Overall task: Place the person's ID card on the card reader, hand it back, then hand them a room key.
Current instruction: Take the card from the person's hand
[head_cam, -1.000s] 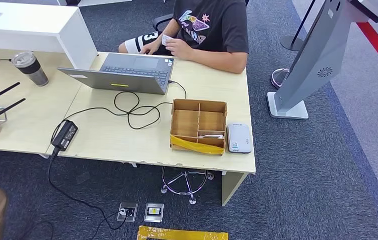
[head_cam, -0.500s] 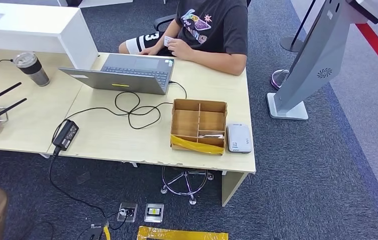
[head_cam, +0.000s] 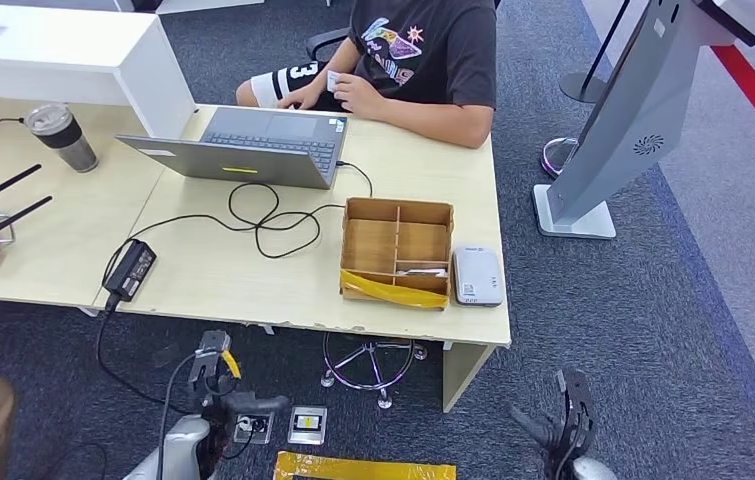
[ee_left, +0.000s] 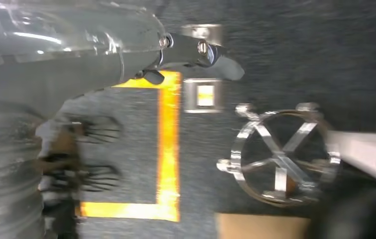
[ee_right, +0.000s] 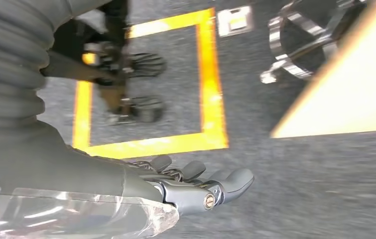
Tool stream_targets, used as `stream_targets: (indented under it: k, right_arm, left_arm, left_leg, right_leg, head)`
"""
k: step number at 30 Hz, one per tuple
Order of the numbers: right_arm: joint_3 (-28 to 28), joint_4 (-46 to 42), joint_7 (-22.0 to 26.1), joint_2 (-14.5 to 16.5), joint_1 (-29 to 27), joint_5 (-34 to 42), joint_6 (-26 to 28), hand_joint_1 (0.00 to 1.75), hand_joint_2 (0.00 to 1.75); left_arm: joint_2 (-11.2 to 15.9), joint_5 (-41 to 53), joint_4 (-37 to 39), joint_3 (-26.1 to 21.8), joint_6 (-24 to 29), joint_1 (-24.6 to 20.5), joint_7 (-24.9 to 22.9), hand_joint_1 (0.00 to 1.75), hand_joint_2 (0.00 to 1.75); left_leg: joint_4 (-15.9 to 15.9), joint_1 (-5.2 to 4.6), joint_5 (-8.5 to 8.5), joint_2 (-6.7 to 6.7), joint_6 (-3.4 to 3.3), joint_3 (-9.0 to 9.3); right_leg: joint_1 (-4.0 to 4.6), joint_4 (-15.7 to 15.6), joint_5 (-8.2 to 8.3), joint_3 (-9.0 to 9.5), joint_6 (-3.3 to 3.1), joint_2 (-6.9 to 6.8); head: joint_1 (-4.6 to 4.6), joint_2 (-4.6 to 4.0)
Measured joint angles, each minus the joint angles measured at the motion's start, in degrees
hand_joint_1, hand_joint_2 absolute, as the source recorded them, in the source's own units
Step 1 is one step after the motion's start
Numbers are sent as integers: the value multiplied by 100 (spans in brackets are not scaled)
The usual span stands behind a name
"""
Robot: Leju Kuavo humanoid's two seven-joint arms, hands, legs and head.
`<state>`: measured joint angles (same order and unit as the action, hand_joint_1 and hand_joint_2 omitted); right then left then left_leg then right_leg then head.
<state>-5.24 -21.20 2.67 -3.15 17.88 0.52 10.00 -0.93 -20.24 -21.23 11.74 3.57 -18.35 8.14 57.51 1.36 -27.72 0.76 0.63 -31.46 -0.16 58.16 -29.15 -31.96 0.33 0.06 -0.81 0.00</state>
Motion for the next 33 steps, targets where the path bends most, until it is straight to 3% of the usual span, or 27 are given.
stream_targets:
  k: [1, 6, 7, 8, 10, 11, 12, 14, 15, 16, 18, 19, 20, 22, 26, 33]
  right_arm:
    - [-24, -15, 65, -6, 103, 33, 7, 174, 175]
    - [-79, -102, 480, -14, 583, 247, -93, 175, 175]
    - [-88, -116, 565, -15, 659, 287, -126, 172, 175]
    - [-100, -127, 636, -19, 722, 323, -159, 129, 175]
    - [-123, -142, 724, -28, 800, 363, -208, 41, 175]
    - [-134, -150, 744, -32, 825, 372, -221, 0, 175]
    - [-144, -159, 754, -33, 846, 376, -228, 0, 175]
    - [-160, -173, 758, -33, 879, 377, -229, 0, 175]
    - [-162, -175, 751, -33, 892, 374, -231, 0, 175]
    - [-165, -175, 729, -33, 903, 360, -231, 0, 175]
    - [-187, -171, 475, -51, 894, 223, -166, 0, 175]
    - [-205, -155, 189, -94, 837, 116, -105, 0, 175]
    - [-231, -133, -158, -170, 737, 3, -44, 0, 175]
    - [-274, -5, -629, -447, 311, -104, 7, 0, 175]
    - [-301, 334, -586, -942, -785, -162, -11, 0, 175]
    - [-394, 597, -980, -1151, -1001, -411, -257, 0, 175]
  left_arm:
    - [-9, -88, -8, 47, 2, -107, 69, 175, 175]
    - [-63, -475, -66, 217, -76, -538, 450, 175, 175]
    - [-69, -537, -71, 238, -91, -582, 527, 154, 175]
    - [-72, -590, -75, 253, -100, -611, 592, 111, 175]
    - [-74, -640, -84, 272, -114, -647, 682, 24, 87]
    - [-83, -650, -88, 282, -111, -670, 701, 0, 44]
    - [-93, -651, -90, 291, -100, -688, 710, 0, 0]
    - [-119, -649, -90, 311, -61, -712, 714, 0, 87]
    - [-128, -648, -89, 319, -41, -715, 713, 0, 87]
    - [-134, -647, -89, 325, -25, -719, 705, 0, 131]
    - [-131, -689, -81, 331, 141, -713, 547, 0, 44]
    - [-97, -753, -54, 333, 370, -656, 291, 0, 44]
    - [-34, -841, -10, 339, 641, -544, -62, 0, 0]
    - [212, -1053, 139, 352, 982, -86, -751, 0, 0]
    - [667, -1231, 481, 357, 878, 949, -1442, 0, 0]
    - [776, -1058, 723, 410, 955, 1120, -1986, 0, 0]
  left_leg:
    - [0, 0, 1, 0, 0, 0]
    - [2, 0, 2, 0, 0, -1]
    - [3, 0, 2, 0, -1, -2]
    - [3, -1, 3, 3, -2, -5]
    - [4, -1, 5, 16, -4, -14]
    - [4, -1, 6, 23, -5, -19]
    - [4, -2, 6, 26, -5, -22]
    - [4, -2, 5, 22, -5, -26]
    - [4, -2, 5, 19, -5, -27]
    - [4, -3, 5, 17, -5, -28]
    - [4, -3, 3, 16, -5, -28]
    - [2, -3, -3, 16, -8, -20]
    - [-2, -3, -18, 15, -7, 4]
    - [-7, -1, -70, 8, -8, 87]
    - [-3, -1, -125, 0, -7, 96]
    - [-6, -2, -119, 0, -8, 69]
  right_leg:
    - [0, 0, 1, 0, 0, 0]
    - [0, 2, 5, -4, 0, 1]
    - [-1, 2, 4, -6, 0, 1]
    - [-1, 2, 4, -8, 0, -1]
    - [-1, 1, 4, -11, 0, -14]
    - [-1, 1, 4, -12, 0, -21]
    - [-1, 1, 4, -13, 0, -23]
    - [-1, 1, 4, -16, 0, -16]
    - [-2, 0, 4, -18, 0, -11]
    - [-2, 0, 4, -20, 0, -8]
    - [-2, -3, 2, -21, 0, -10]
    - [-3, -5, -4, -13, 2, -12]
    - [-2, -10, -18, 10, 1, -12]
    - [-1, -16, -66, 91, 1, -8]
    - [-1, -9, -116, 99, -1, 0]
    - [-2, -11, -114, 73, 0, -2]
  head:
    - [-1, 0]
    - [1, 0]
    - [1, -1]
    - [1, -1]
    - [1, -1]
    - [-1, 0]
    - [0, 0]
    - [-1, 0]
    - [0, 0]
    - [-1, 0]
    - [1, 0]
    - [0, 0]
    - [1, -1]
    - [8, -1]
    - [17, 0]
    - [13, -1]
